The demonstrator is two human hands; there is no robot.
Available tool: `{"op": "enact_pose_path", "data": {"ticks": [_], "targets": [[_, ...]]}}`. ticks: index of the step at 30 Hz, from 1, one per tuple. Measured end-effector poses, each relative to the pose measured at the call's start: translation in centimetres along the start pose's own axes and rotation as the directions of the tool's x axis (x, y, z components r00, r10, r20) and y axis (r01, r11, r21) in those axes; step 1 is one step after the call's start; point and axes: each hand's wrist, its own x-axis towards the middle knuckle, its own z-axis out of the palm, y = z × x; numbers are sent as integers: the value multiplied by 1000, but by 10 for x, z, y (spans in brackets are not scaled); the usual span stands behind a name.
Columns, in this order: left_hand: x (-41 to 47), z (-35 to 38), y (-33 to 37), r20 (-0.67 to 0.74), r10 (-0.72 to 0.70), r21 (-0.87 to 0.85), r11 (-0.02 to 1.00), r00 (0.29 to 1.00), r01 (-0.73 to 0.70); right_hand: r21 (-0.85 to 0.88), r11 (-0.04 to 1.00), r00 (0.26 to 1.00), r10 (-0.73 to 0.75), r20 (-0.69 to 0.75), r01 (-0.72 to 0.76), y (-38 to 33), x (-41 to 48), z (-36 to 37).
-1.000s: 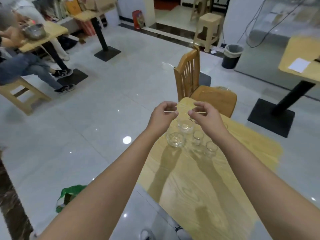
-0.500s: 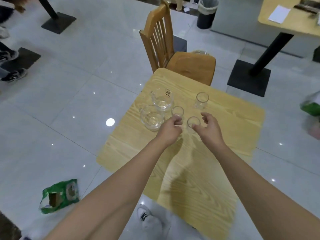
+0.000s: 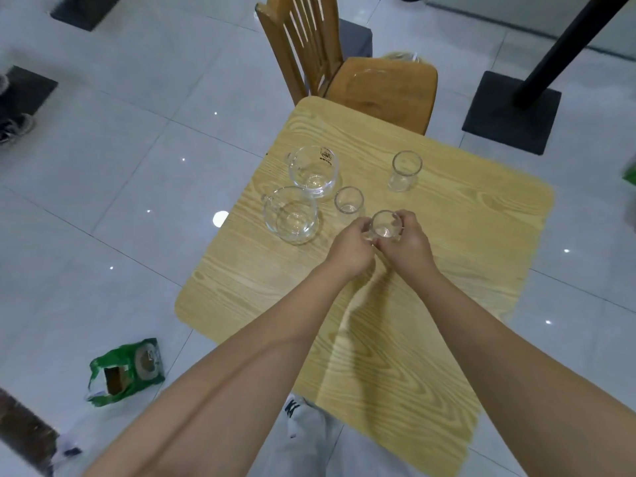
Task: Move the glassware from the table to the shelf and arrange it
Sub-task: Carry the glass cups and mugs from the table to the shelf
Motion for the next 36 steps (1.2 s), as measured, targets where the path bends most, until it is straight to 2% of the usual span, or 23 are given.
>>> {"op": "enact_pose_path", "data": {"ticks": [3,10,15,19,25,28,36], "targets": [[-2,-1,2,1,19,18,1000,1000,-19,-19,1000,1000,-19,2,19,0,1,-1],[-16,-11,21,-13,70,-60,996,997,-70,34,997,997,-72,8,72,-14,-4,-17],[-31,-31,47,-46,132,-80,988,990,-135,49,989,990,-138,5,137,-47,-9,-34],[-47,-54,68,-134,225,-114,964,965,-240,47,972,973,-231,-24,232,-93,-19,-50],[-90,-118,114,-320,353,-121,905,879,-407,75,902,905,-423,-40,424,-193,-47,-68],[-115,-164,134,-415,406,-67,879,814,-472,125,859,867,-498,-28,497,-251,-66,-67],[-194,-284,150,-622,412,-15,844,666,-536,197,717,723,-689,57,668,-383,-133,-34]]}}
